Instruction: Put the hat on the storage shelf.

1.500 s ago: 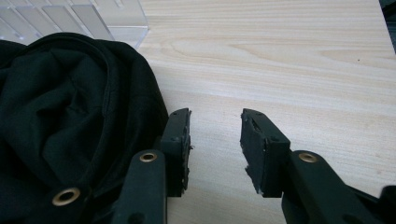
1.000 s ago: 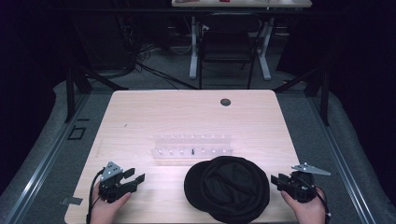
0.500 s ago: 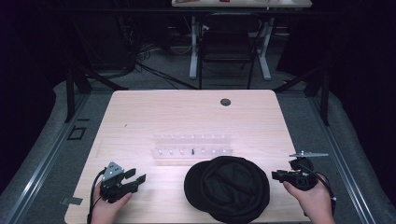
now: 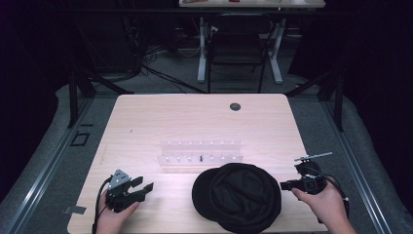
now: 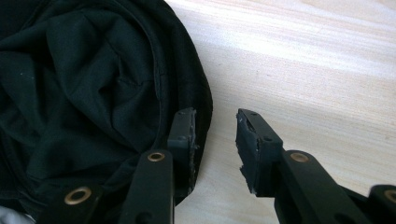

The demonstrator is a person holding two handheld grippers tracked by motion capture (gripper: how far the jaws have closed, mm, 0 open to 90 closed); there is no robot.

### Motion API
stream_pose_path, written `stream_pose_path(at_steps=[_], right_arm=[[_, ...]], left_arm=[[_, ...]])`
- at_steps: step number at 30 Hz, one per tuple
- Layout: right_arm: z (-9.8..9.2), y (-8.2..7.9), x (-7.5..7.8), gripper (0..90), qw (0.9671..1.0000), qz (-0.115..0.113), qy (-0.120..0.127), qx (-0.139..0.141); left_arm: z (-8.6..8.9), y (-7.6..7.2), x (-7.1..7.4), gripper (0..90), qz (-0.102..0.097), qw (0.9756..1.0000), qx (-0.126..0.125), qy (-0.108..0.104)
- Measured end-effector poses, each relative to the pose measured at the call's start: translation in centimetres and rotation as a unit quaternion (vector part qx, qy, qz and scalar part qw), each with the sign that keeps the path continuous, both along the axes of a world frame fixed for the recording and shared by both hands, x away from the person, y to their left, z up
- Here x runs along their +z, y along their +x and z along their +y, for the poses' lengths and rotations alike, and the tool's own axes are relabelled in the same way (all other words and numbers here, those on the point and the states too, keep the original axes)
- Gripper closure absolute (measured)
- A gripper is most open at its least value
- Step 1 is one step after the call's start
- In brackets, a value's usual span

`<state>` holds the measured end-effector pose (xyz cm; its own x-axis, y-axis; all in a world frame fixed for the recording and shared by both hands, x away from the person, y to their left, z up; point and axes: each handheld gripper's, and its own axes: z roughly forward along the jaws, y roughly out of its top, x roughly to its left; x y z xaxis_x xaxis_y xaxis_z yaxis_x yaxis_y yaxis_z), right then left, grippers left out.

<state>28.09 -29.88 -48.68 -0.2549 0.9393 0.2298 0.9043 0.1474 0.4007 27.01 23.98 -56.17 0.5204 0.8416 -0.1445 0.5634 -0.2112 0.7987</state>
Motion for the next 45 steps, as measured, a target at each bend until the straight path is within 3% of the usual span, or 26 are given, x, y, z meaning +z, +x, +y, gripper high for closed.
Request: stream_pose_path(at_steps=[4, 10, 13, 17, 21, 22, 24, 28, 29, 31, 35, 38, 45], right_arm=[[0.4, 0.7, 0.3, 67.2, 0.9998, 0.016, 0.014, 0.003], [1.2, 1.2, 0.3, 67.5, 0.9995, 0.029, -0.005, 0.012], [1.3, 1.5, -0.1, 67.8, 0.9986, 0.05, -0.012, 0.013], [1.0, 2.0, -0.6, 68.0, 0.9973, 0.073, 0.001, 0.011], [1.0, 2.2, -0.9, 70.3, 0.9967, 0.081, 0.013, 0.003], [0.9, 2.4, -0.9, 70.9, 0.9956, 0.092, 0.013, 0.013], [1.1, 2.4, -1.1, 72.5, 0.9955, 0.093, 0.019, 0.005], [1.2, 2.6, -1.3, 73.3, 0.9937, 0.11, 0.012, 0.02], [1.4, 2.5, -1.5, 73.3, 0.9944, 0.104, 0.016, 0.01], [1.4, 2.6, -1.5, 73.3, 0.9929, 0.116, 0.007, 0.024], [1.6, 2.6, -2.0, 72.5, 0.9938, 0.109, 0.019, 0.012], [1.3, 2.9, -1.9, 72.4, 0.9922, 0.122, 0.009, 0.026], [1.2, 3.0, -2.5, 79.6, 0.9901, 0.136, 0.026, 0.024]], left_arm=[[0.0, 0.0, 0.0, 47.6, 0.001, 1.0, 0.0, 0.0], [0.0, 0.0, 0.0, 47.5, 0.004, 1.0, -0.001, 0.0], [0.1, 0.0, 0.0, 47.5, 0.003, 1.0, 0.001, 0.0], [0.1, 0.0, -0.1, 47.5, 0.005, 1.0, 0.0, -0.001], [0.0, 0.1, -0.1, 47.4, 0.005, 1.0, 0.0, -0.001], [0.0, 0.1, -0.1, 47.4, 0.005, 1.0, -0.001, -0.001], [0.0, 0.1, -0.1, 47.4, 0.006, 1.0, -0.001, -0.001], [0.0, 0.1, -0.1, 47.4, 0.006, 1.0, -0.003, 0.001], [0.0, 0.1, -0.1, 47.4, 0.006, 1.0, -0.003, 0.001], [0.0, 0.0, -0.1, 47.4, 0.006, 1.0, -0.004, 0.002], [0.0, 0.1, -0.1, 47.4, 0.006, 1.0, -0.004, 0.001], [0.0, 0.1, -0.1, 47.4, 0.006, 1.0, -0.004, 0.002], [0.0, 0.1, -0.1, 47.4, 0.005, 1.0, -0.003, 0.002]])
